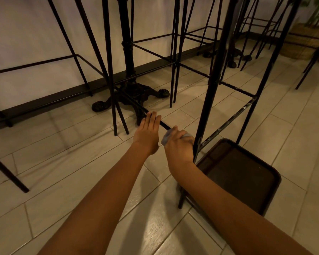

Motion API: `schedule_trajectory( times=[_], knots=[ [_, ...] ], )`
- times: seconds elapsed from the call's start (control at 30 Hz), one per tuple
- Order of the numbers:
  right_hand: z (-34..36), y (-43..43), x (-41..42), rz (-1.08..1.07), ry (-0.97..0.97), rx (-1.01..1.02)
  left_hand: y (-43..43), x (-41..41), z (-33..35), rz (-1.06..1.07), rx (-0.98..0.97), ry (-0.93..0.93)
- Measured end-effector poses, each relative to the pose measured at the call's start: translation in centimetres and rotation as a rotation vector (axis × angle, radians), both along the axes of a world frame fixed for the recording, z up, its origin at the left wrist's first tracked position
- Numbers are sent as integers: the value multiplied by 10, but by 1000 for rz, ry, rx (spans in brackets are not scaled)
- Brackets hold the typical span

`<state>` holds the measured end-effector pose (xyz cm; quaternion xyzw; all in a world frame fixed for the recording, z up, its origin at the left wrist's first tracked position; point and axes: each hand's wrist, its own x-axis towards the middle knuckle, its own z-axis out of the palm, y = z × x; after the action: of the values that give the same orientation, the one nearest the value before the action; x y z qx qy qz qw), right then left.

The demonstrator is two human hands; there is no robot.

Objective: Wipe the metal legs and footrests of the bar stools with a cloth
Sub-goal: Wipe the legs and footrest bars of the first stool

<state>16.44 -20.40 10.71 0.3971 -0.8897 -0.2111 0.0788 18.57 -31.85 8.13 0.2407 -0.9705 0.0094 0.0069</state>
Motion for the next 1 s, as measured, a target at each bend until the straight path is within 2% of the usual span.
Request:
schedule_trajectory(
  times=[0.13,0.37,0.47,0.63,0.73,0.87,1.0],
  knots=[
    [-15,1,0,-58,46,42,10,2,-5,-48,-40,43],
    [-1,0,-5,23,-5,-36,22,8,-18,-179,-109,139],
    [-1,0,-4,33,10,-37,30,8,-15,-212,-80,181],
    [-3,-1,0,8,78,38,32,3,-14,-151,-71,116],
    [2,-1,-3,23,50,12,31,2,-9,-146,-65,75],
    [4,3,-5,54,24,-43,26,6,-8,-148,-55,100],
    [-1,4,1,43,102,26,28,7,-2,-142,1,105]
  ],
)
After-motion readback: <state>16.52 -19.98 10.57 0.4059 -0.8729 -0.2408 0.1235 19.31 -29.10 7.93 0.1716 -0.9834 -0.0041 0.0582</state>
